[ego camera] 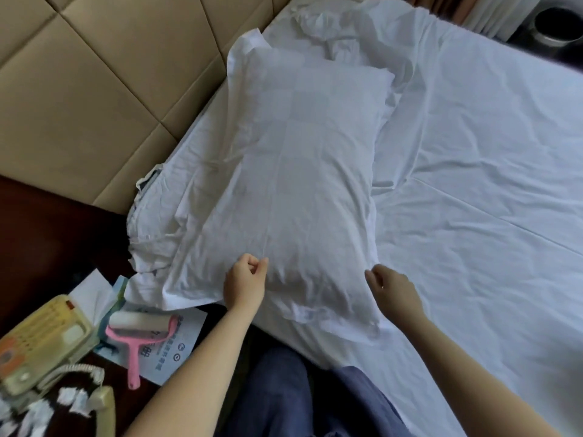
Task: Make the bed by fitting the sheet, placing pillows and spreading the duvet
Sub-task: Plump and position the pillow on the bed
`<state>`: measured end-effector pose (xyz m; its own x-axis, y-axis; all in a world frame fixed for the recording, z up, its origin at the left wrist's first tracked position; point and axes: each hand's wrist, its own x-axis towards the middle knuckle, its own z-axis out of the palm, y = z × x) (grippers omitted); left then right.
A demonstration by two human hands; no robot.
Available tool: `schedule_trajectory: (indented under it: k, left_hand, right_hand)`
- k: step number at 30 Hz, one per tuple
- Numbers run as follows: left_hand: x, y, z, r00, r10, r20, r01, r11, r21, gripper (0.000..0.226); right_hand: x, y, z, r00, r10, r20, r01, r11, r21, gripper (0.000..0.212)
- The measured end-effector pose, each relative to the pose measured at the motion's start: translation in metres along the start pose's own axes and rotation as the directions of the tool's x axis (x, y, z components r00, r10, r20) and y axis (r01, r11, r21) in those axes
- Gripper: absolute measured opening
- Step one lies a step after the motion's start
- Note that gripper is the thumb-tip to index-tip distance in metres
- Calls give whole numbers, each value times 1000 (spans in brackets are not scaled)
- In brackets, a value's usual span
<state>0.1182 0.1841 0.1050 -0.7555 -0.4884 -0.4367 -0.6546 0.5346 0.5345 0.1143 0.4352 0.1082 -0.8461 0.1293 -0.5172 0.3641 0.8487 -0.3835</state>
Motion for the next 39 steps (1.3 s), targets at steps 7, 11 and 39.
schedule_trajectory:
  k: [7, 11, 39]
  left_hand:
    - [132, 19, -31, 997, 78, -20, -77, 995, 56, 30]
    - [193, 30, -33, 999, -12, 35, 10, 998, 59, 68]
    - [231, 82, -33, 991, 80, 104, -31, 913, -408, 77]
  right_hand:
    - [89, -66, -8, 999, -18, -49, 24, 992, 126, 38]
    - [138, -97, -1, 993, 113, -40, -95, 948, 304, 70]
    - [189, -125, -25, 942, 317, -111, -202, 799, 566, 83]
